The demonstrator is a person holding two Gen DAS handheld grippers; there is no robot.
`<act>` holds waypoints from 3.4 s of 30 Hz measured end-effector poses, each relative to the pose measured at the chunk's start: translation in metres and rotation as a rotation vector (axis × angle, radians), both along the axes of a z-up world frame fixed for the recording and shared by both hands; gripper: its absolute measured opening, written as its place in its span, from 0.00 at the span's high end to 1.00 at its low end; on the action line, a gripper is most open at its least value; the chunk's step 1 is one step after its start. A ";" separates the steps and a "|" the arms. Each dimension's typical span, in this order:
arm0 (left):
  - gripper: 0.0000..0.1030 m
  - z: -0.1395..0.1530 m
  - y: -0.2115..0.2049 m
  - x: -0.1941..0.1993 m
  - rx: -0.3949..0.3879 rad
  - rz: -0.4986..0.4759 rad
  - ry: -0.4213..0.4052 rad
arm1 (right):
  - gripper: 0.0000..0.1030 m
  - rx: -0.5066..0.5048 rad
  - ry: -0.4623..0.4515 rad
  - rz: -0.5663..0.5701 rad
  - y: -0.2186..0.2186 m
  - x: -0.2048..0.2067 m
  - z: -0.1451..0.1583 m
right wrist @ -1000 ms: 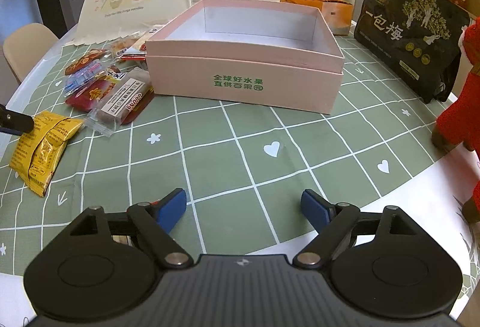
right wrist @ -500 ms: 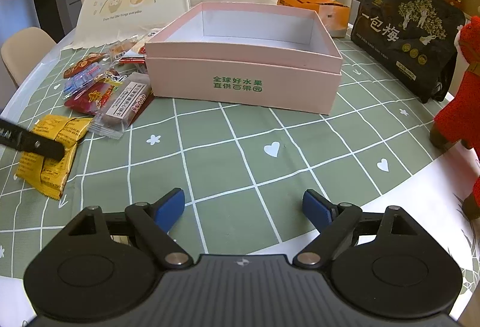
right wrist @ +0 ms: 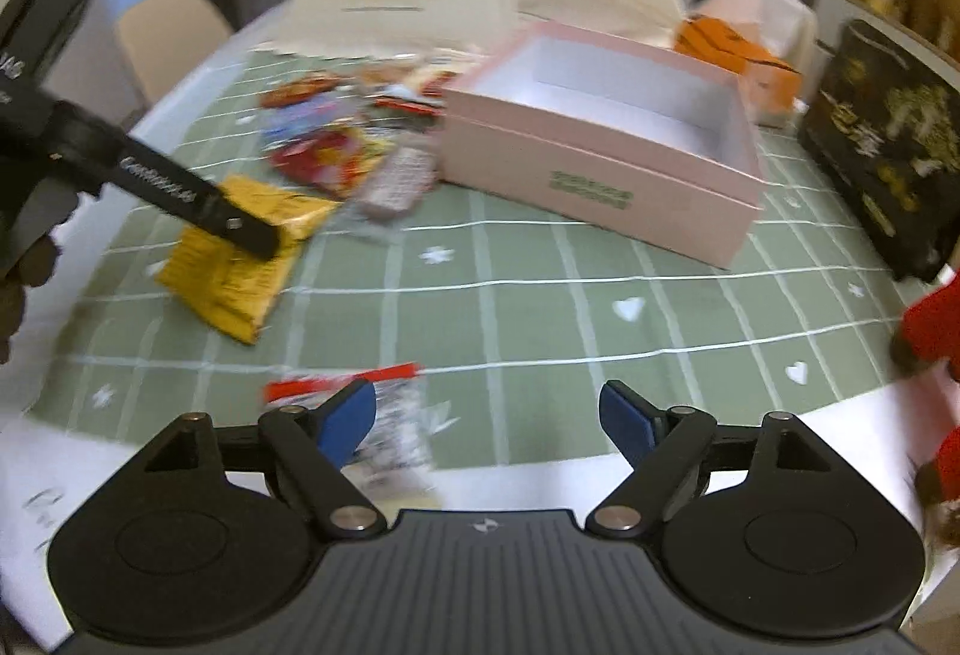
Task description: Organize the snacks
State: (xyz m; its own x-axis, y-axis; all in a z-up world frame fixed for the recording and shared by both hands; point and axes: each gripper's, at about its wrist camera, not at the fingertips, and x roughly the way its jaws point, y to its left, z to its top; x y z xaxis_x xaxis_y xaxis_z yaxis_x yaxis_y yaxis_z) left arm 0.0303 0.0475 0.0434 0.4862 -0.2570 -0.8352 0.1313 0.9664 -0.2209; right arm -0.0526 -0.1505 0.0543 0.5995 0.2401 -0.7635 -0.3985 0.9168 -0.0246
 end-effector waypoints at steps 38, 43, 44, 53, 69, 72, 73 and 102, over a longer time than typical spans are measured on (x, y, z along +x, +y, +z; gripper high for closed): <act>0.50 0.050 -0.021 0.155 -0.511 0.033 -0.205 | 0.46 -0.033 -0.139 -0.150 -0.012 0.049 0.071; 0.50 0.043 0.020 0.111 -0.369 0.093 -0.252 | 0.45 0.027 -0.228 -0.202 -0.020 0.112 0.091; 0.50 0.039 0.028 0.105 -0.349 0.117 -0.245 | 0.41 0.046 -0.244 -0.227 -0.021 0.130 0.093; 0.50 -0.003 0.079 0.054 -0.320 0.301 -0.121 | 0.37 0.150 -0.093 -0.113 0.024 0.142 0.064; 0.50 -0.010 0.088 0.015 -0.329 0.363 -0.063 | 0.39 0.130 0.026 -0.164 0.079 0.174 -0.014; 0.50 -0.012 0.090 0.011 -0.317 0.370 -0.058 | 0.39 0.163 0.057 -0.098 0.086 0.176 -0.015; 0.50 -0.012 0.091 0.010 -0.315 0.371 -0.057 | 0.39 0.156 0.056 -0.077 0.091 0.177 -0.016; 0.51 -0.007 0.090 -0.006 -0.282 0.297 -0.043 | 0.43 -0.040 0.227 0.020 0.173 0.350 -0.002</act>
